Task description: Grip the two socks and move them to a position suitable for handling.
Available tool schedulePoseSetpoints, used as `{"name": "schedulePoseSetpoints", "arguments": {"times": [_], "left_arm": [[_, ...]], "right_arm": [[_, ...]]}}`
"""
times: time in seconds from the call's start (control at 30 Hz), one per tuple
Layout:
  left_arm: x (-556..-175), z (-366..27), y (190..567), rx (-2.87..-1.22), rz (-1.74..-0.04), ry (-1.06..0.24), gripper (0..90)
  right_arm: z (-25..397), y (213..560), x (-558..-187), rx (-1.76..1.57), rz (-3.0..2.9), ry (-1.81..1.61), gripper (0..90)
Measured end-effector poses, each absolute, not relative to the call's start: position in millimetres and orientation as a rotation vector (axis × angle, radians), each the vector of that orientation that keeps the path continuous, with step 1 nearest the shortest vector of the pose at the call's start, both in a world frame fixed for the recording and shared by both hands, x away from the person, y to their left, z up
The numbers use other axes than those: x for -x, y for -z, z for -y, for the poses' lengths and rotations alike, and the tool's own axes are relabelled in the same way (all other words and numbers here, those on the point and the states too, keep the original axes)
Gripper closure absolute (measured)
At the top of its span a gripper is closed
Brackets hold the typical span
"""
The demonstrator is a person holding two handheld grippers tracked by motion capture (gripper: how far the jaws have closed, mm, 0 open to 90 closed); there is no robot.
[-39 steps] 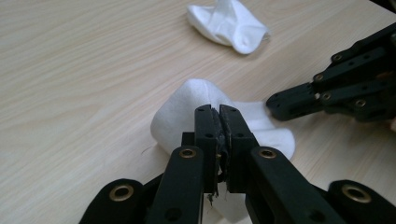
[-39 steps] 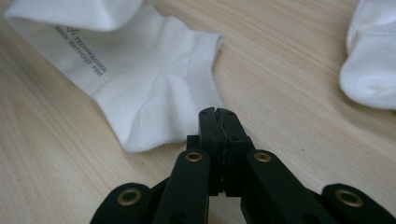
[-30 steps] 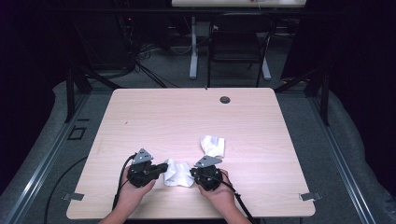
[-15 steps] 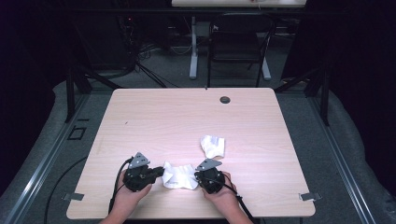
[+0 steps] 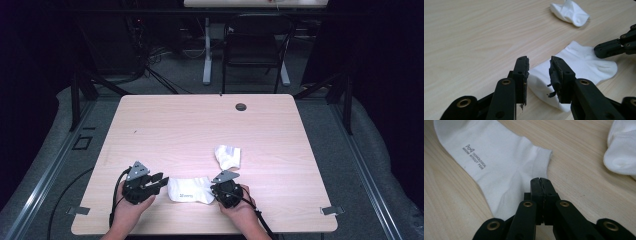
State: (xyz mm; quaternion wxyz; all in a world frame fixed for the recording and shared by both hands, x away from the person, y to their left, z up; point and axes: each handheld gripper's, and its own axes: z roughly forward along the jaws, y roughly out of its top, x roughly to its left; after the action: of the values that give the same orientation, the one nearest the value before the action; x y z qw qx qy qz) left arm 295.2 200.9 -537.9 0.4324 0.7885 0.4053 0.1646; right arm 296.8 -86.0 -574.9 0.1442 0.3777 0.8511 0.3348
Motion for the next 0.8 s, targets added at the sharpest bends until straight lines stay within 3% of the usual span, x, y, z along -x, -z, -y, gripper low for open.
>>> {"name": "schedulePoseSetpoints", "arguments": {"times": [0.3, 0.8], "left_arm": [[-297, -183, 546, -2.029, -0.938, -0.376, 63.9], [-300, -189, 570, -2.161, -1.035, -0.277, 57.2]], "right_arm": [[86, 574, -296, -1.094, -2.449, -0.952, 90.0], [92, 574, -295, -1.111, -2.45, -0.956, 90.0]]}}
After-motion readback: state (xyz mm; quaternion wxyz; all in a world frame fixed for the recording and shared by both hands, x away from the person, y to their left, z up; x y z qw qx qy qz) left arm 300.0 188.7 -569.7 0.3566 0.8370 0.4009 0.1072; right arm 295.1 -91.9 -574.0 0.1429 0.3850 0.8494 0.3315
